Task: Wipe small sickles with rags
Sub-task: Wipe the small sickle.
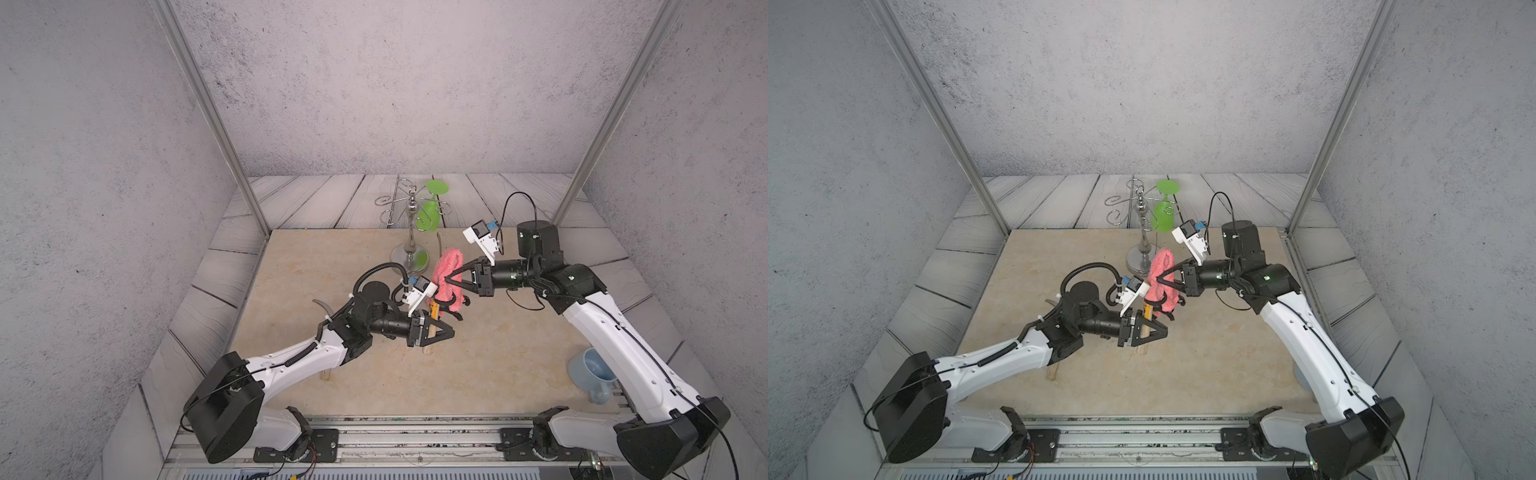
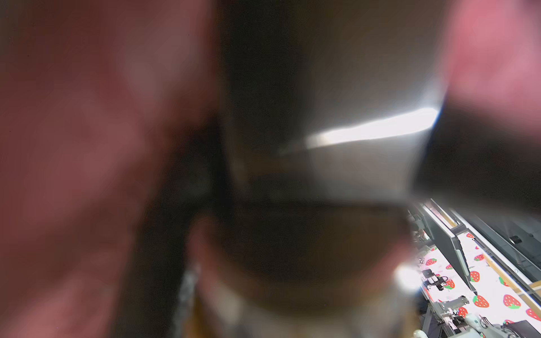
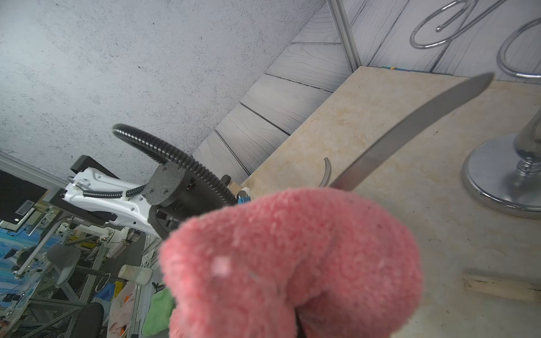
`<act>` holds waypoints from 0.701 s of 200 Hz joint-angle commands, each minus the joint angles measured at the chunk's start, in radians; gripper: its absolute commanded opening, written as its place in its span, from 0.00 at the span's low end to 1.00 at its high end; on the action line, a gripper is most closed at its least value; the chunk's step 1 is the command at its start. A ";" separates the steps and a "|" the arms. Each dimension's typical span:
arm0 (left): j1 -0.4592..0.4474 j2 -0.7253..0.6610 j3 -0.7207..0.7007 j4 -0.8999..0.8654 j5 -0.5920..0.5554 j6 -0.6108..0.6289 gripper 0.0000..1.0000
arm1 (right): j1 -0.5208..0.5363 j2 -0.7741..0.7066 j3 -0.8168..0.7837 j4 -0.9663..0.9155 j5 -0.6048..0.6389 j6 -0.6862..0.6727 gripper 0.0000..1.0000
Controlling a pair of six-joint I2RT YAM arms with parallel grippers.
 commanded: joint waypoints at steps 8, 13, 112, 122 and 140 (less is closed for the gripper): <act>0.016 0.024 0.079 0.009 0.019 0.020 0.00 | 0.060 -0.045 -0.038 -0.041 -0.036 -0.030 0.10; 0.024 0.026 0.087 0.009 0.019 0.019 0.00 | 0.060 -0.053 -0.046 -0.040 -0.033 -0.031 0.10; 0.084 -0.151 -0.027 0.019 0.016 -0.044 0.00 | -0.111 -0.059 -0.055 -0.089 0.082 -0.026 0.08; 0.080 -0.179 -0.062 0.020 0.009 -0.053 0.00 | -0.123 -0.026 -0.022 -0.085 0.080 -0.030 0.08; 0.058 -0.224 -0.108 0.011 -0.002 -0.060 0.00 | -0.127 0.041 0.048 -0.075 0.066 -0.046 0.08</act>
